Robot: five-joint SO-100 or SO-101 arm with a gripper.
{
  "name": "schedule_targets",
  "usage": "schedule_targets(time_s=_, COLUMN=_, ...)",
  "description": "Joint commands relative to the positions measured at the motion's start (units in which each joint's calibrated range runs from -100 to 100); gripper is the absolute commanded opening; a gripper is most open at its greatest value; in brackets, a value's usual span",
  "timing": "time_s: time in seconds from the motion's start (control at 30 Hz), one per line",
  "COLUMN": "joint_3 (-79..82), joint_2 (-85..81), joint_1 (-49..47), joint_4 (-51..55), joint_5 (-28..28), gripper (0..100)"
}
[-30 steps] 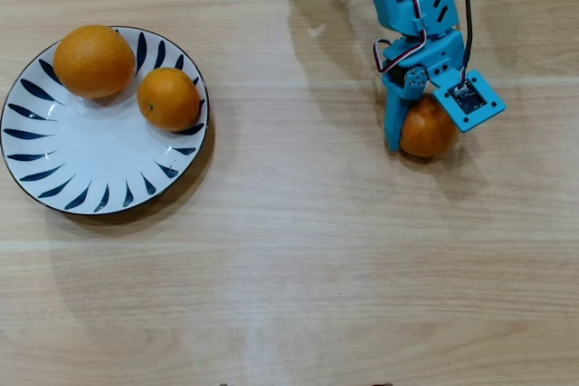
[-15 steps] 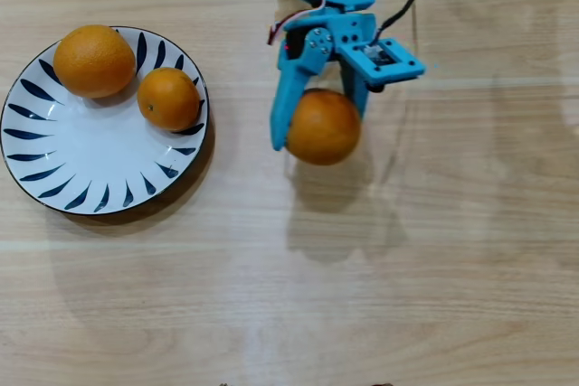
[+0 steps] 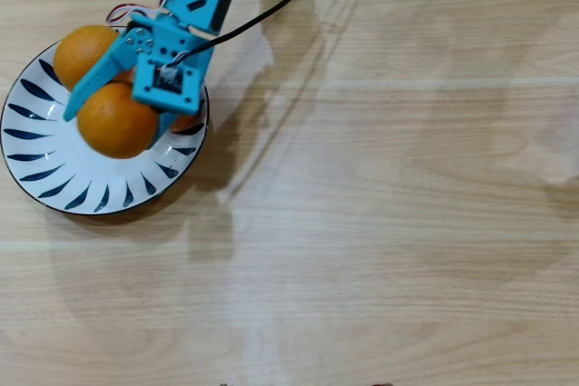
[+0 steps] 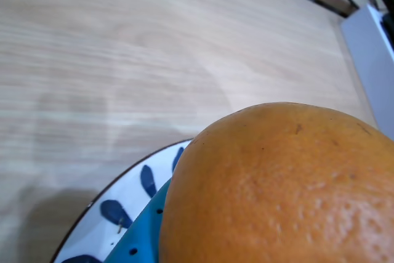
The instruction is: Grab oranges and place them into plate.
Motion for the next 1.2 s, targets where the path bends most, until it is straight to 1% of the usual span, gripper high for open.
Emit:
schedule_targets(time_s=0.0, joint_3=-10.8, joint_2=6.2, joint_1=3.2, joint_4=-3.0, joint_5=0.3, gripper=29)
schedule_targets(time_s=0.1, joint_3=-15.3, joint_2=11.1, joint_1=4.5, joint_4=-2.7, joint_5=0.3, gripper=29)
schedule_targets(time_s=0.2, joint_3=-16.1, joint_2=12.3, joint_1=4.5, joint_4=-2.4, joint_5=0.3, gripper=30)
schedule_targets(time_s=0.23, joint_3=-16.0, joint_2=12.5, joint_1=4.5, joint_4=-2.1, joint_5=0.3, gripper=31)
schedule_targets(time_s=0.27, joint_3=-15.6, joint_2=12.7, joint_1=4.5, joint_4=-1.7, joint_5=-0.1, gripper=39)
schedule_targets(time_s=0.43, joint_3=-12.3, joint_2=11.9, joint_1=4.0, joint_4=-0.6, joint_5=-0.3, gripper=60)
schedule_targets(time_s=0.53, joint_3=-11.0, joint_2=11.9, joint_1=3.9, joint_4=-0.6, joint_5=-2.2, gripper=64)
schedule_targets(time_s=0.67, joint_3=-8.9, joint_2=11.0, joint_1=3.4, joint_4=-0.6, joint_5=-2.1, gripper=63)
schedule_targets(time_s=0.73, joint_3=-6.4, joint_2=8.4, joint_1=2.9, joint_4=-0.6, joint_5=-1.3, gripper=60)
schedule_targets(time_s=0.8, joint_3=-3.7, joint_2=4.4, joint_1=2.6, joint_4=-0.6, joint_5=1.2, gripper=50)
schedule_targets(time_s=0.83, joint_3=-2.3, joint_2=2.2, joint_1=2.1, joint_4=-0.5, joint_5=2.3, gripper=43)
schedule_targets(time_s=0.93, joint_3=2.9, joint_2=-5.0, joint_1=0.8, joint_4=-0.4, joint_5=4.5, gripper=18)
schedule_targets(time_s=1.0, joint_3=6.1, joint_2=-10.1, joint_1=-0.7, joint_4=2.0, joint_5=5.9, gripper=2)
schedule_targets(time_s=1.03, joint_3=7.6, joint_2=-12.5, joint_1=-1.5, joint_4=4.1, joint_5=7.0, gripper=1)
schedule_targets(time_s=1.1, joint_3=9.7, joint_2=-17.5, joint_1=-3.0, joint_4=9.8, joint_5=9.2, gripper=5)
schedule_targets(time_s=1.17, joint_3=10.6, joint_2=-22.8, joint_1=-4.9, joint_4=17.1, joint_5=11.4, gripper=2)
